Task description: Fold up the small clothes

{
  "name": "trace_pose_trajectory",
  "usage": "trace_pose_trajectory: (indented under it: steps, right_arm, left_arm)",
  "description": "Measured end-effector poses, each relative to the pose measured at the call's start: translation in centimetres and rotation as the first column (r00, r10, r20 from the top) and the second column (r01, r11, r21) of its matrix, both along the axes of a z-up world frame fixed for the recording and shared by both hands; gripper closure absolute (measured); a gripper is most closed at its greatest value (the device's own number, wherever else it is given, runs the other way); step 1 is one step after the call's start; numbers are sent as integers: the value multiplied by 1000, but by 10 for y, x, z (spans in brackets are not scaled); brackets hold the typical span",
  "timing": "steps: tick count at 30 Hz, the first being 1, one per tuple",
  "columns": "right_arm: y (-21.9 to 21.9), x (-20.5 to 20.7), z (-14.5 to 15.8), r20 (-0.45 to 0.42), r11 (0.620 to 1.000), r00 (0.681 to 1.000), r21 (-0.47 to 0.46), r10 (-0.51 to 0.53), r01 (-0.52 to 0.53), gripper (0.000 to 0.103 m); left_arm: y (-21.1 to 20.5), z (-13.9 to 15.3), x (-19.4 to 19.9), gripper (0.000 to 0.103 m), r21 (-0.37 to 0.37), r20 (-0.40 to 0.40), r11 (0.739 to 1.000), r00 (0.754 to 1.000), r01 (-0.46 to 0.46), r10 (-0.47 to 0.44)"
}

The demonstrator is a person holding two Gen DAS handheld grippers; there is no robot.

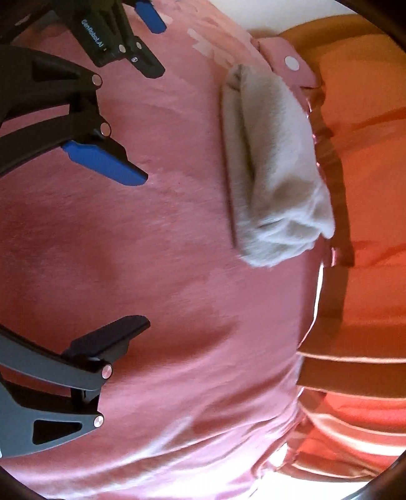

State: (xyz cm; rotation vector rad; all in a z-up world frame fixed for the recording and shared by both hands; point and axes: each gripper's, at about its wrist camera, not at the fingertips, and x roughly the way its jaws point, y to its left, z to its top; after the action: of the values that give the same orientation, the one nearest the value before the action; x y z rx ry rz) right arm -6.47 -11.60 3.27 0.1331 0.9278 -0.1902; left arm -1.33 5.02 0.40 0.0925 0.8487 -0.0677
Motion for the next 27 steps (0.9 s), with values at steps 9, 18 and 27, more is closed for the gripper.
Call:
trace_pose_trajectory:
  steps: [9,18,27]
  right_arm:
    - [16,-3,-3,22,998,999,-48,30,-29,19]
    - [32,-4,0,51,992,997,-108,66,-60,19]
    - [32,0,-4,33,992,998,-117,51,-47,19]
  left_arm:
    - [-1,-7,-5,9,-12,14,999,999,-33,34]
    - [-7,-9,-9,9,23,31,999,999,-26,25]
    - [-11,-14,-8,10,59,28,997,999,-46,45]
